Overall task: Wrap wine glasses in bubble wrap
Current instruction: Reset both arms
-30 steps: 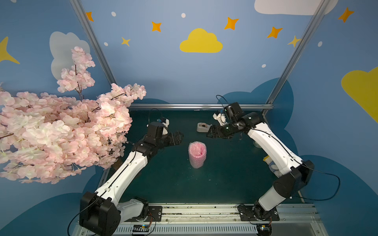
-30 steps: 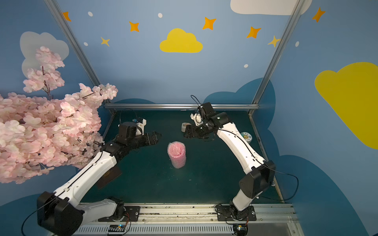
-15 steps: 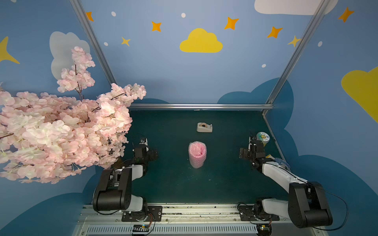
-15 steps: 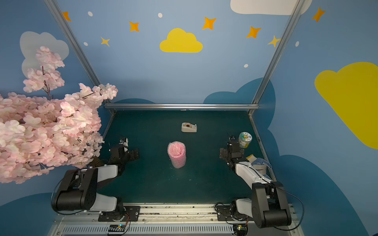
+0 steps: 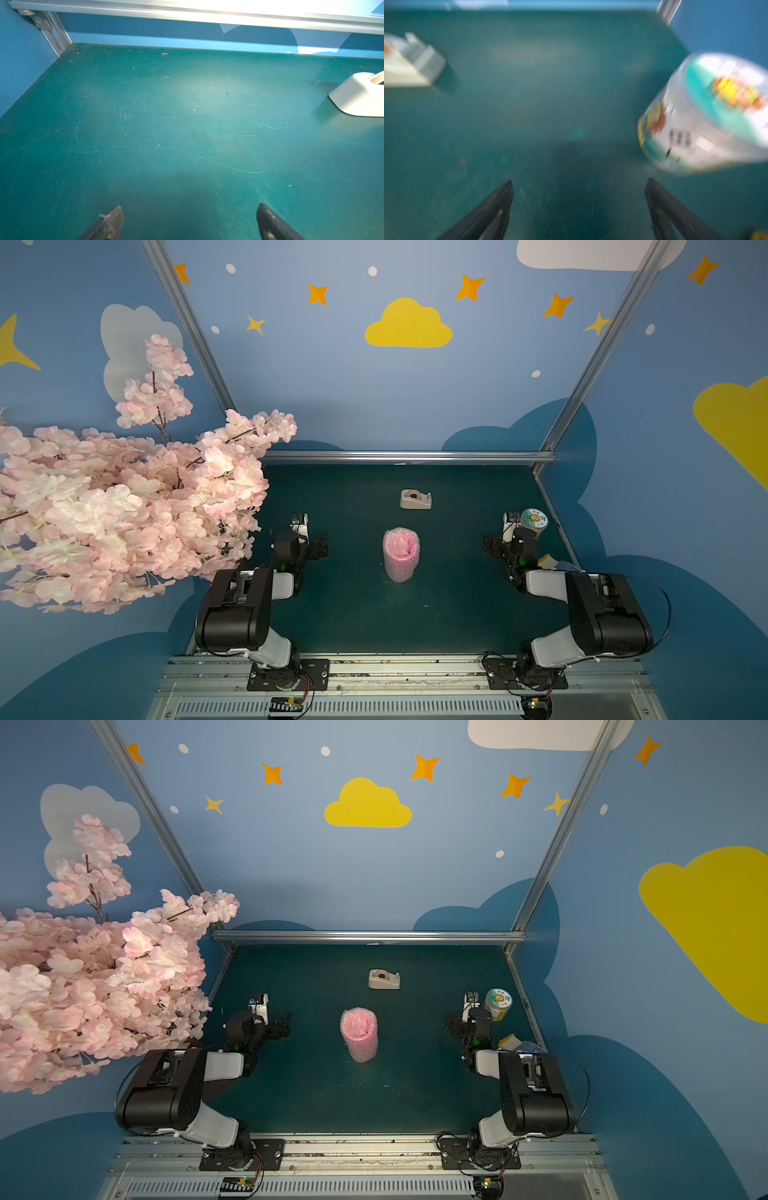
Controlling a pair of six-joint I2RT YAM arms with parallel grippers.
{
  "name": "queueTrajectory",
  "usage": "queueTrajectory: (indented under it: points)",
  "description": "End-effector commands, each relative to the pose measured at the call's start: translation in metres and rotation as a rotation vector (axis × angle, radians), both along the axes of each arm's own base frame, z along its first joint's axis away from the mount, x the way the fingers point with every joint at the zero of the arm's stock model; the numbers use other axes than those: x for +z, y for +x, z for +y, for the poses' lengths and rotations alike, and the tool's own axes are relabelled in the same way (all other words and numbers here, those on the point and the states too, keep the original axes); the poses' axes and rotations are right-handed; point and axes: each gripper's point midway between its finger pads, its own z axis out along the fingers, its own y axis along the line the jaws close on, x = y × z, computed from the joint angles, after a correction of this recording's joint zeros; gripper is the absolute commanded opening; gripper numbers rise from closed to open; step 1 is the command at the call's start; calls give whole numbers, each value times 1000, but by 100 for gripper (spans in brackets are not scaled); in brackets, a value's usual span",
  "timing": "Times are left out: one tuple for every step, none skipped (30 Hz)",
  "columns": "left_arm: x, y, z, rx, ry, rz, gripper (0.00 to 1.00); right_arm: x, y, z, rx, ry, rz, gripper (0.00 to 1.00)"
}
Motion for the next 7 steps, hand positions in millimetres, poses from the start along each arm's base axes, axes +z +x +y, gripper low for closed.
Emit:
queueTrajectory:
  points:
    - [13,7,-1,-8,17,-37,100,5,1,5,35,10,15,98]
    - [12,9,-2,-10,19,-25,100,6,2,4,36,6,7,98]
    - [12,9,-2,-13,19,-25,100,5,1,5,37,9,13,98]
    - [12,10,-2,-12,20,-25,100,5,1,5,36,7,12,98]
    - [13,9,-2,-11,20,-28,100,5,1,5,37,8,13,98]
    - [13,8,-2,-10,19,-30,100,6,1,5,36,8,10,98]
    - [14,6,-2,-12,20,-40,100,5,1,4,35,7,12,98]
